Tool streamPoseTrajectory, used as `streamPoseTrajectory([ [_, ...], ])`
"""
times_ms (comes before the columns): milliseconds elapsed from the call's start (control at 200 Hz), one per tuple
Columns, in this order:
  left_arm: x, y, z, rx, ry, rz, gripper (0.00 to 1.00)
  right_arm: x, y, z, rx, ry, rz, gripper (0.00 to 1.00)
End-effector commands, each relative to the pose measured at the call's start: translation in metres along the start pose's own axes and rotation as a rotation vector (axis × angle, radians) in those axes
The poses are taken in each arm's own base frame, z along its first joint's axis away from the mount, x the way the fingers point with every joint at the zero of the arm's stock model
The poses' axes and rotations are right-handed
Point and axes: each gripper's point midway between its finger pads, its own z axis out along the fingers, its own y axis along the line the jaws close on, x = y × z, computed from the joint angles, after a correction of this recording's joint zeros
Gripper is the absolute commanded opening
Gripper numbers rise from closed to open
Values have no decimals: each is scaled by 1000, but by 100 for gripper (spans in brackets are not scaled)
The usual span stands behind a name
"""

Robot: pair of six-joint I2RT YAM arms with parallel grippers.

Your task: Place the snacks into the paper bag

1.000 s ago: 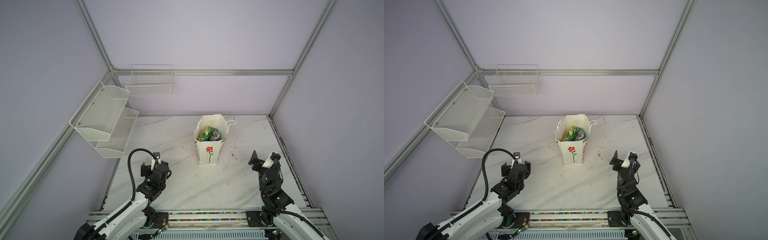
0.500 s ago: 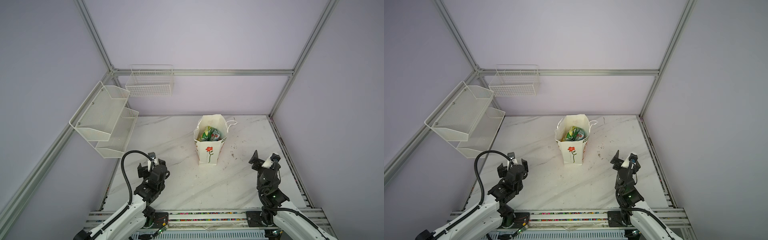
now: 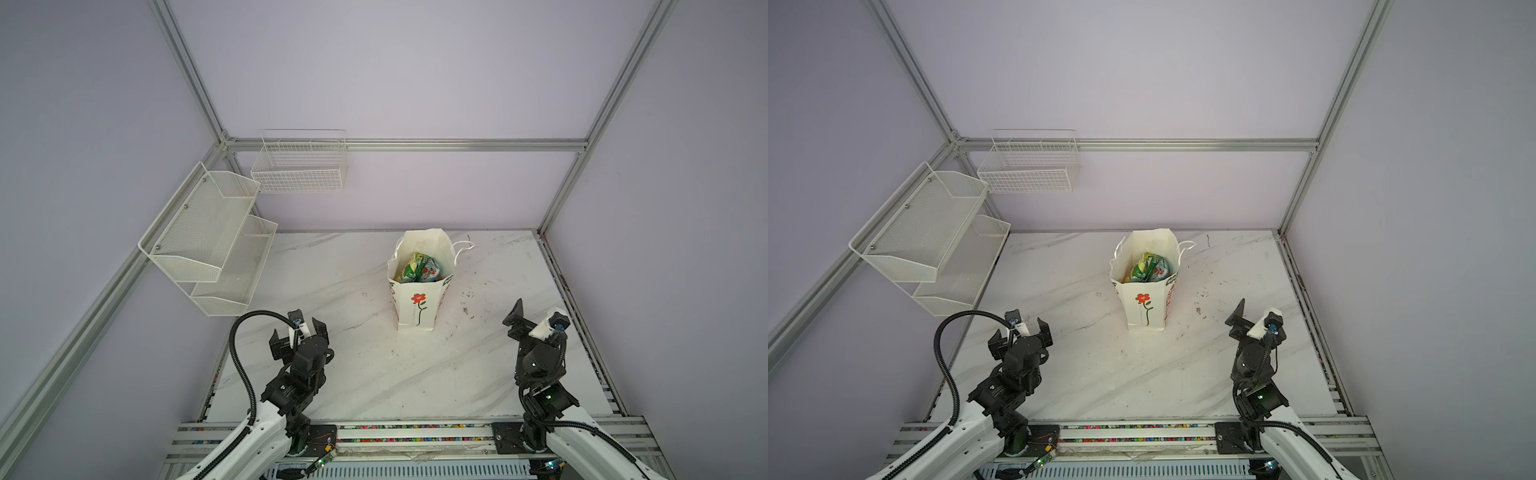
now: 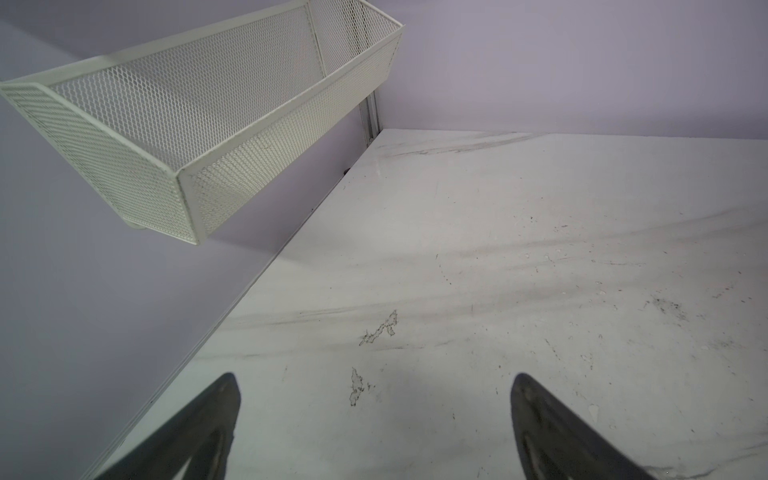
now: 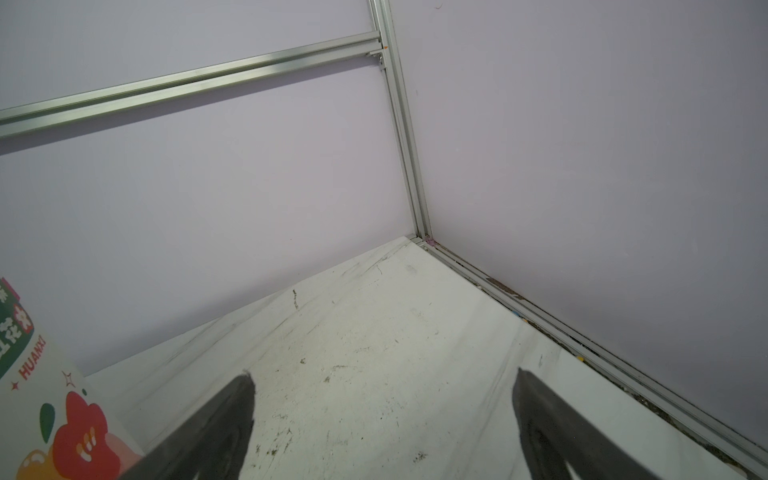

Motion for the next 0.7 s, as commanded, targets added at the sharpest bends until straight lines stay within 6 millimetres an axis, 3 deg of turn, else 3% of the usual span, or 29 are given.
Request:
streamPoseTrajectory([
  [0, 6, 1, 0, -2, -21, 1, 100, -7, 2, 0, -15, -37, 8, 97],
  [695, -2, 6, 2, -43, -100, -14, 100, -5, 7, 3, -37, -84, 7, 97],
])
